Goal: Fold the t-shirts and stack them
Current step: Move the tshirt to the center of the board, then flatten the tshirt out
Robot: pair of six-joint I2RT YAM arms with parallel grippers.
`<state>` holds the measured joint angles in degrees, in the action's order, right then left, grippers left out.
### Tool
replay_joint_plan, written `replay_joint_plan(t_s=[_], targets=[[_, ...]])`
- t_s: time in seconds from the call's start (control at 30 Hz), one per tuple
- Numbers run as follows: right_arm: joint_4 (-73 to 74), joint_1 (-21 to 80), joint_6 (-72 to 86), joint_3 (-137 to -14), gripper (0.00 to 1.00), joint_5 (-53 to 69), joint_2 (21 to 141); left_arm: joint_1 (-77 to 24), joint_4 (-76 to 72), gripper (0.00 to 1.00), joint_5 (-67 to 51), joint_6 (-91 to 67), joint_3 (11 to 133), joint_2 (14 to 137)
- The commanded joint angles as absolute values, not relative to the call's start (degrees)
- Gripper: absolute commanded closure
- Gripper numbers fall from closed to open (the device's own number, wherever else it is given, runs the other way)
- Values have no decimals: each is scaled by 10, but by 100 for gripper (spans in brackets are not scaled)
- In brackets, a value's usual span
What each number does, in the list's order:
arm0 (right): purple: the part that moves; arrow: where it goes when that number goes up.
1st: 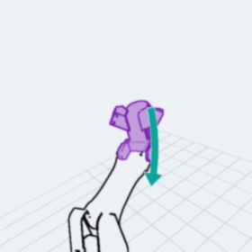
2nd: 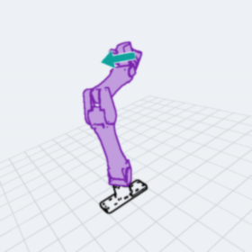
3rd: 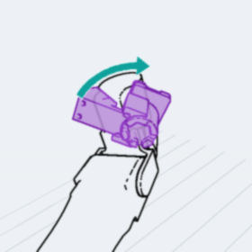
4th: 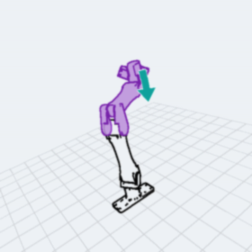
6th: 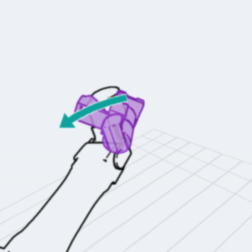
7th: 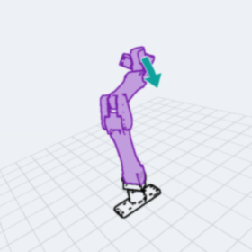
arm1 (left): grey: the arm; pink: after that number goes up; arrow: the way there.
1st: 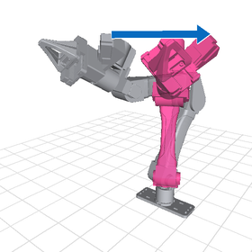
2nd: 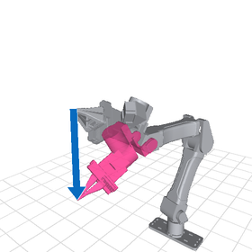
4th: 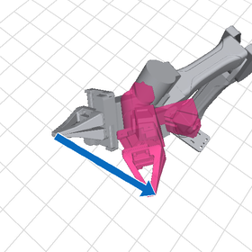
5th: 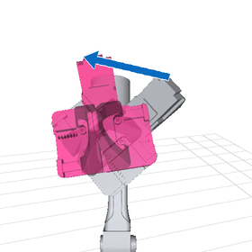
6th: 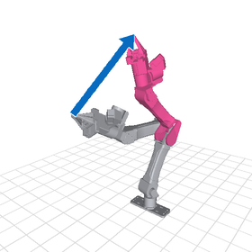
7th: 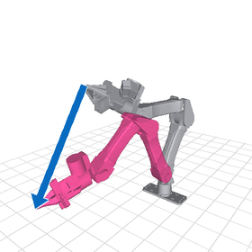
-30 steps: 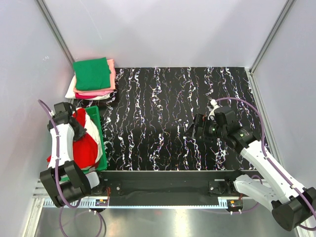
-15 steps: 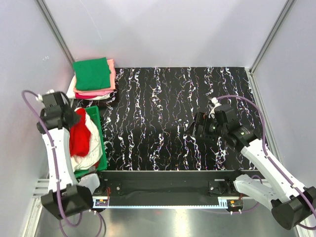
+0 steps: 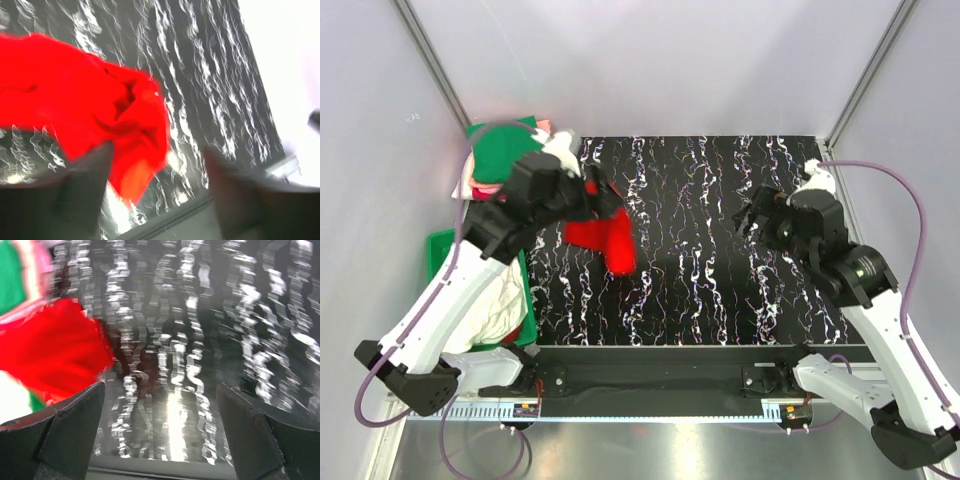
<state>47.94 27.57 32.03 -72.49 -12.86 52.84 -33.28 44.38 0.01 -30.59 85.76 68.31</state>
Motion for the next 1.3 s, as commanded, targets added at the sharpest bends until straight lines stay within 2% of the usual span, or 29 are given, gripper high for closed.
replay_joint_plan(t_s=[0.0,0.07,0.13,0.3,0.43,0.5,0.63,0.87,0.93,1.0,1.03,1.07,1.1,1.2,1.27], targets=[[553,272,349,-695,0,-247,499,-383,420,1,-50,-323,774,676],[555,272,364,-660,0,-250,494,-398,412,1,-31,-333,709,663],[535,273,363,-630,0,-202,498,-398,405,1,-1,-339,674,639],[465,273,338,-591,0,-50,572,-380,428,1,72,-332,657,644],[433,272,338,-581,0,11,624,-328,393,2,42,-346,641,708],[420,273,336,-581,0,22,642,-316,364,10,24,-341,635,732],[405,272,333,-576,0,33,654,-308,290,19,5,-322,642,826],[417,272,307,-571,0,29,660,-298,235,20,-53,-318,703,995],[419,272,300,-569,0,20,658,-298,225,23,-68,-319,721,1037],[421,272,296,-567,0,15,658,-297,216,54,-83,-325,727,1058],[421,273,293,-567,0,12,658,-297,213,71,-90,-325,729,1060],[423,272,292,-568,0,11,659,-297,215,94,-92,-331,731,1057],[424,273,291,-568,0,7,660,-298,221,100,-88,-333,735,1043],[421,272,289,-570,0,5,663,-302,278,100,-42,-330,764,999],[419,272,288,-572,0,4,666,-303,357,100,-6,-316,838,983]])
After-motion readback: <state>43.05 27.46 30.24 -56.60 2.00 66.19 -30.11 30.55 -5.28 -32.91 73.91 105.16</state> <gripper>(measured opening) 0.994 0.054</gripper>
